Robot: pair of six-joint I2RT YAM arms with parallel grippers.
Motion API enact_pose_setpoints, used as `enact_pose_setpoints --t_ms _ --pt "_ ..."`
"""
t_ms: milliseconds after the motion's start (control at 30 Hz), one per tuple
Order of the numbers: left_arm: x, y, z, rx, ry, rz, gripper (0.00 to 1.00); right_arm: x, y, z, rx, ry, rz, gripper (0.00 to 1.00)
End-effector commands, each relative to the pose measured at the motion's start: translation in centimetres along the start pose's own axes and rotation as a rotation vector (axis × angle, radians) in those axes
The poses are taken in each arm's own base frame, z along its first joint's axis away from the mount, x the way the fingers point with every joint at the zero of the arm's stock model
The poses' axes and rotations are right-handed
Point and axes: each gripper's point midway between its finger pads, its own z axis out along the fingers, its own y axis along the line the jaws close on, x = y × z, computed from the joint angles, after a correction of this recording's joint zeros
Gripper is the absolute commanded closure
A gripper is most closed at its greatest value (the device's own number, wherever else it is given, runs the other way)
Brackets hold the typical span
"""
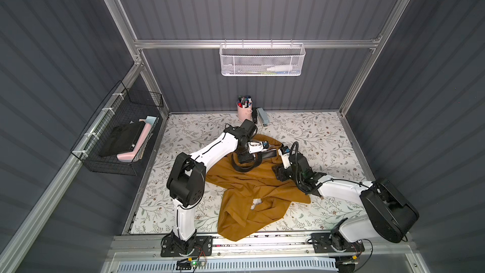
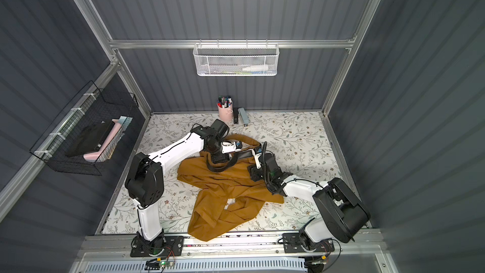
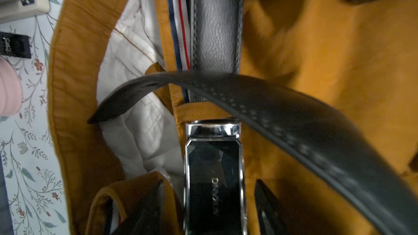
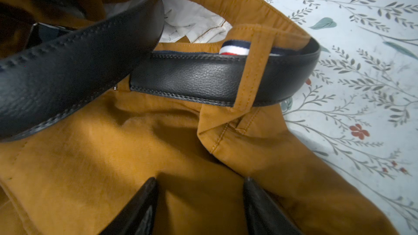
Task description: Remove the belt from the trousers
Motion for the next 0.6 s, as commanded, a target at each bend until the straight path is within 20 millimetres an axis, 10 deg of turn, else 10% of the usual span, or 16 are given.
enact_pose_setpoints --t_ms 0,267,333,367,567 --pt "0.9 0.8 2.4 -0.030 0.061 0.016 0.37 0.3 0.0 0.0 -0.008 0.010 0.017 0.37" --pt "-1.1 2.1 2.2 -0.045 -0.004 -0.080 0.70 0.3 2.3 -0.5 -0.142 0.011 -0.054 0.35" --pt "-2.0 2.3 0.7 -0.052 -0.051 -0.094 0.82 0.4 3.3 -0.4 -0.188 0.017 -0.092 0.33" --pt "-2.2 2.5 0.0 -0.059 -0.065 -0.095 0.87 0.3 3.5 -0.4 -0.189 0.017 -0.104 0.03" --pt "-5.0 3.0 -6.2 -0.070 -0.194 -0.102 1.00 -0.6 2.5 1.9 -0.089 0.037 -0.156 0.03"
